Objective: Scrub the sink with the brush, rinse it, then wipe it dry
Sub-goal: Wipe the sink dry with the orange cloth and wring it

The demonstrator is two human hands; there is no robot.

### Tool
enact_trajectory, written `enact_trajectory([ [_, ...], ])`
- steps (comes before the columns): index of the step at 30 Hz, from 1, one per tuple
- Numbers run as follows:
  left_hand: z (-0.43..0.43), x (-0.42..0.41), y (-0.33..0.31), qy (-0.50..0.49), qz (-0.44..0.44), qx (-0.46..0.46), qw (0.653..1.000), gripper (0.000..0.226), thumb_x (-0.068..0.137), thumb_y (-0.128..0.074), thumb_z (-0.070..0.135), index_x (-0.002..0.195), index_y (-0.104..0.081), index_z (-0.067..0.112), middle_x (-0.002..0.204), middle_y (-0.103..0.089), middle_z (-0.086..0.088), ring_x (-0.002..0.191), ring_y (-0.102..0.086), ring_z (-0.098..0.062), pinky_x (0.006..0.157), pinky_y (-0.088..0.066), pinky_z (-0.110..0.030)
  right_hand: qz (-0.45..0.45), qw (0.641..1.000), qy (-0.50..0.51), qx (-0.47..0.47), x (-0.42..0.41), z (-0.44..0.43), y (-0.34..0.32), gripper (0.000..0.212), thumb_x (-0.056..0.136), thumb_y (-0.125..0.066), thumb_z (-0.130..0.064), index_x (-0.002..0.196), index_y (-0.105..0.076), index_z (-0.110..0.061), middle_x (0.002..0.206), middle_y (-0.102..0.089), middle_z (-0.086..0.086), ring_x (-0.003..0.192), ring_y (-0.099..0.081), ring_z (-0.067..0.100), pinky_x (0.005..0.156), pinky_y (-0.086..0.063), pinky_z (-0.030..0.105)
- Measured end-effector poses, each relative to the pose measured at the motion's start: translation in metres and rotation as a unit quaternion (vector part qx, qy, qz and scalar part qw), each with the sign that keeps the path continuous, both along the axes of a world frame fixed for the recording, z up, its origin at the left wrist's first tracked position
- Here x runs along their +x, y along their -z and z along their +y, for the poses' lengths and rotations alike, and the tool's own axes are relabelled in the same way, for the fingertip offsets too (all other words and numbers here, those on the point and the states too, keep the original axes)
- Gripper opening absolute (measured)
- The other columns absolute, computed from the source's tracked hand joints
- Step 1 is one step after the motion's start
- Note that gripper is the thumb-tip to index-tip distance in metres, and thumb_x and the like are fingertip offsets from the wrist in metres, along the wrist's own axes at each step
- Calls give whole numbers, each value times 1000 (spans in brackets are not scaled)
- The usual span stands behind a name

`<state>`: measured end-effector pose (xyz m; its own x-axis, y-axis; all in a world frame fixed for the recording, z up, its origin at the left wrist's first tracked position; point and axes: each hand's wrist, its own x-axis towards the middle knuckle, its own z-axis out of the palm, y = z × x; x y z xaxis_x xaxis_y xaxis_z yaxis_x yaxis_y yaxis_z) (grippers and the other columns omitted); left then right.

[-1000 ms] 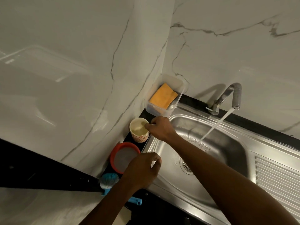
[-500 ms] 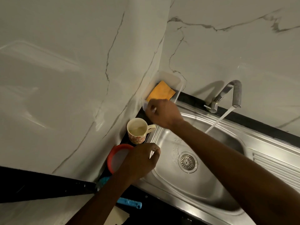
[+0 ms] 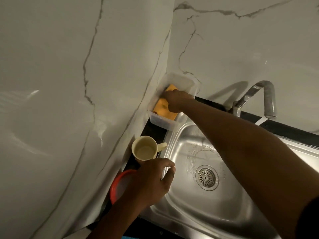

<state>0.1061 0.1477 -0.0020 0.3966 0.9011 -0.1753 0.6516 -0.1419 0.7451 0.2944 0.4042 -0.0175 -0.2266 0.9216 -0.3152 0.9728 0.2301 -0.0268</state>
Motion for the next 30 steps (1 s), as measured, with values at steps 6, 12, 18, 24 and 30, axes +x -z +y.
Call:
enact_trajectory([
  [6,-7,-3,1,12,17,14,1000,28,104,-53,45,126,-67,35,118,-70,20,95,-64,1,83,-46,-7,-57,996,-38,56,-3,17,9,61,96,-65,-24,152,-40,-16,134,-60,13,117,-63,35,87,-54,47],
  [12,-9,4,5,22,-15,6,1000,36,100,-47,51,123,-68,33,120,-70,20,113,-60,5,97,-47,-16,-36,997,15,63,-8,12,2,33,96,-65,-19,129,-62,-15,118,-67,8,107,-67,28,76,-51,37],
  [18,-13,21,18,-1,-55,24,998,34,98,-50,57,113,-71,35,110,-70,25,108,-63,6,98,-51,-21,313,878,278,233,16,-47,-38,16,91,-59,-20,99,-73,-18,89,-70,-4,77,-65,14,65,-52,25],
  [24,-8,39,12,56,-10,1,998,39,101,-43,60,122,-67,38,122,-68,25,108,-60,7,100,-45,-17,548,570,562,245,60,-107,-13,19,92,-69,-21,74,-72,-15,69,-74,3,67,-71,18,69,-64,38],
  [30,-2,53,2,62,-7,-1,998,45,97,-39,66,121,-67,39,120,-69,24,88,-67,1,91,-52,-25,653,355,645,177,80,-114,-4,24,96,-67,-8,73,-61,-10,56,-61,1,49,-55,11,53,-49,24],
])
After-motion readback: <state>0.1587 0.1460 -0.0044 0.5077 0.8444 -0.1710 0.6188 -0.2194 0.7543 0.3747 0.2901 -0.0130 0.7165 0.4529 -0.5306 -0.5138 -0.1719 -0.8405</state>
